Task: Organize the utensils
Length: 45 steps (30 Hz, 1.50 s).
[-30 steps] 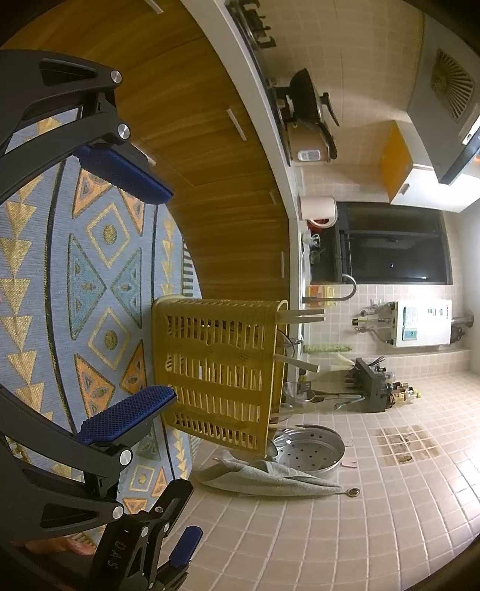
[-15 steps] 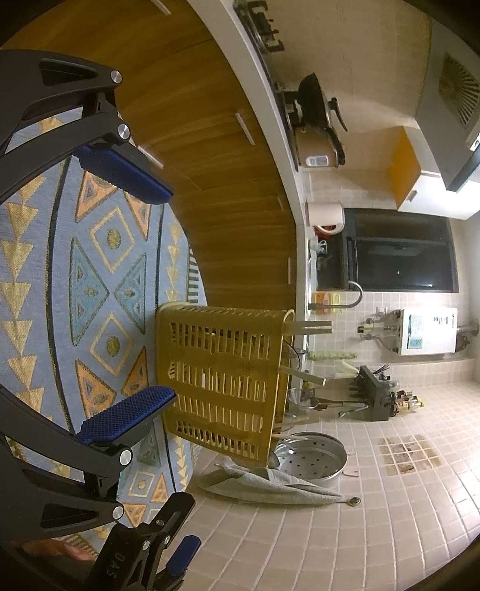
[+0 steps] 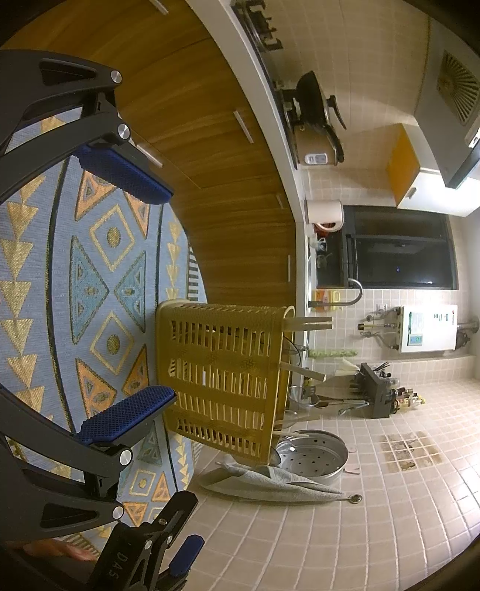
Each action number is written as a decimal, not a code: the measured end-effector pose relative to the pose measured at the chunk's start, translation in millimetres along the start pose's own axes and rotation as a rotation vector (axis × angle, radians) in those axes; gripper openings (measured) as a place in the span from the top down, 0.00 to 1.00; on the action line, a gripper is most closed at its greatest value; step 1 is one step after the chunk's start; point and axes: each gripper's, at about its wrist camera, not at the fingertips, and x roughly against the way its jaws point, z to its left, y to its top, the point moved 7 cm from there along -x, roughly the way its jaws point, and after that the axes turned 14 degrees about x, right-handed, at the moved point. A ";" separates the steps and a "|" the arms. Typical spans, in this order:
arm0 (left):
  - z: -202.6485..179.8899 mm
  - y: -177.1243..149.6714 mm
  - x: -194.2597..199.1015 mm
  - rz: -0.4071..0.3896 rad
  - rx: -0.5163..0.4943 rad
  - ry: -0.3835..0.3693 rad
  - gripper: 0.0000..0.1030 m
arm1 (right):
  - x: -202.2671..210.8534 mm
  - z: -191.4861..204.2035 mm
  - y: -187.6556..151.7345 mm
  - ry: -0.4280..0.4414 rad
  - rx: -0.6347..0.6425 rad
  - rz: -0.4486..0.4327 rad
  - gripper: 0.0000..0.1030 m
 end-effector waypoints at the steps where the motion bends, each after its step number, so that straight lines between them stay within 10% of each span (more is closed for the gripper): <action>1: -0.2 -0.2 -0.1 0.000 -0.002 0.000 0.07 | -0.3 0.6 -0.1 0.002 0.001 0.001 0.08; 45: -1.1 -4.8 -7.0 0.046 0.019 -0.011 0.07 | -4.5 2.3 -1.5 0.018 0.004 0.019 0.08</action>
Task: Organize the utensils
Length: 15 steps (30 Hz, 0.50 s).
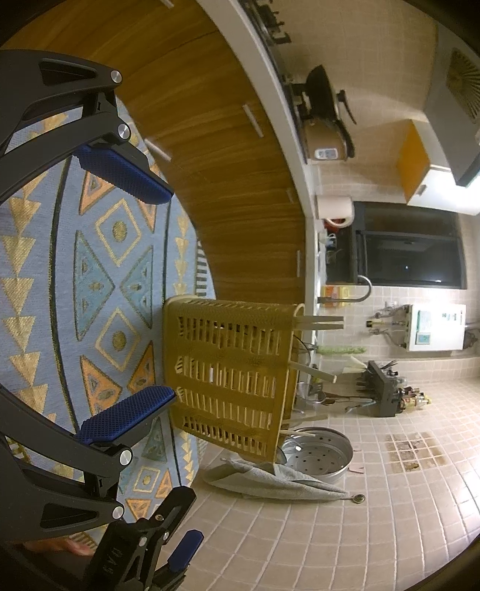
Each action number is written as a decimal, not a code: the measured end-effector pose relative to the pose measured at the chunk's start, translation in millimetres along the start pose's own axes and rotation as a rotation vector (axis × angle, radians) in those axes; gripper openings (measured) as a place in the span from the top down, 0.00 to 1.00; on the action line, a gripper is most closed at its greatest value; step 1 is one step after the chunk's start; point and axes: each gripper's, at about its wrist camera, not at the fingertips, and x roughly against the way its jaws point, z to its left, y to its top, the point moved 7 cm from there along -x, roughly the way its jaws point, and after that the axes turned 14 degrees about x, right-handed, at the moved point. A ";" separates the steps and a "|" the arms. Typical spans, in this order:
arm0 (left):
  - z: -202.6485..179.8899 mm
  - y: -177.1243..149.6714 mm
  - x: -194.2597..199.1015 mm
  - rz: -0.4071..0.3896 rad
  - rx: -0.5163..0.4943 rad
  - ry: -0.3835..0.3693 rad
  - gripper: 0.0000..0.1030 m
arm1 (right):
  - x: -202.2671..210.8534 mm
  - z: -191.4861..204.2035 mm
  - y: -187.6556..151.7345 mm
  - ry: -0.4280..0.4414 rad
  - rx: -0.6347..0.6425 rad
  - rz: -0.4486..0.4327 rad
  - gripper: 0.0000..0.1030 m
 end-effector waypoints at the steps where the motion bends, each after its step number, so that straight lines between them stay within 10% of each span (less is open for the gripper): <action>1: 0.6 0.0 0.2 0.001 0.006 -0.001 0.07 | -0.1 -0.7 -0.4 0.001 -0.005 0.001 0.08; 15: 2.1 0.9 1.2 0.007 0.006 -0.030 0.08 | 1.1 6.7 -0.1 -0.003 0.028 -0.006 0.08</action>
